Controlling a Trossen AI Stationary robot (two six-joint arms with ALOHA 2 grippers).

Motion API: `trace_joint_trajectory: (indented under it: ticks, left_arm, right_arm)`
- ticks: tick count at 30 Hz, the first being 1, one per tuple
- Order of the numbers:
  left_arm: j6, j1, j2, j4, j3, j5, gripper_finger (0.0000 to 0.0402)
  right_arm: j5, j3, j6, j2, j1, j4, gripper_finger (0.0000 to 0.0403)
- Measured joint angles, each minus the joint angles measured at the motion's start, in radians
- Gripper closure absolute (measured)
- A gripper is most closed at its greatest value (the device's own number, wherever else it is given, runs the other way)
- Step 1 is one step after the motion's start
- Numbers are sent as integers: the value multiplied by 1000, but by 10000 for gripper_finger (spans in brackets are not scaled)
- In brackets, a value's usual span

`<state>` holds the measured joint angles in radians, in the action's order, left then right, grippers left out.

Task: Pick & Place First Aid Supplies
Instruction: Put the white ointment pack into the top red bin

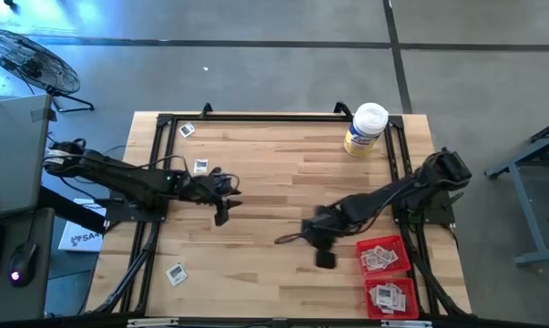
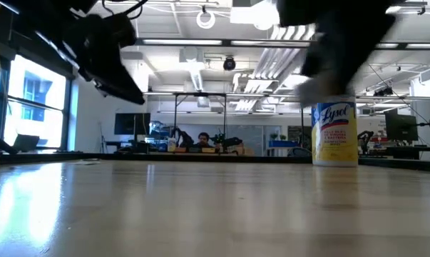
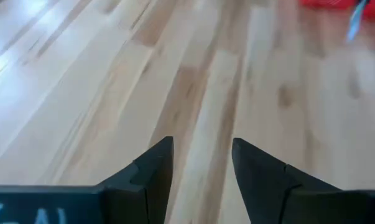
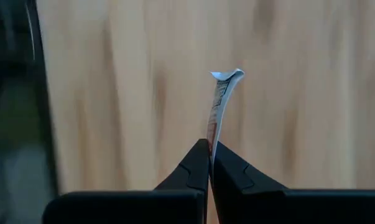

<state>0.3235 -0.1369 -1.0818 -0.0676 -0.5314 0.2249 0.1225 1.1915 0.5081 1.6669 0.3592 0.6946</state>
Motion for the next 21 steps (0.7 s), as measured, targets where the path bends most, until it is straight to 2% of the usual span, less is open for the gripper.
trace_joint_trajectory:
  ticks: [2, 5, 9, 13, 21]
  left_arm:
    - [24, -29, -1, -14, 12, 52, 239]
    - [50, -69, -1, -3, 32, 111, 239]
    - [71, -110, -1, -10, 37, 163, 239]
    - [72, -128, -1, -10, 37, 176, 239]
    - [78, -126, -1, -10, 37, 179, 239]
  right_arm:
    - [78, 15, 54, -21, 41, 201, 401]
    - [127, -5, 157, -57, 116, 434, 402]
    - [141, -71, 324, -116, 211, 577, 399]
    - [165, -150, 491, -197, 278, 535, 402]
    - [229, -354, 701, -291, 338, 236, 396]
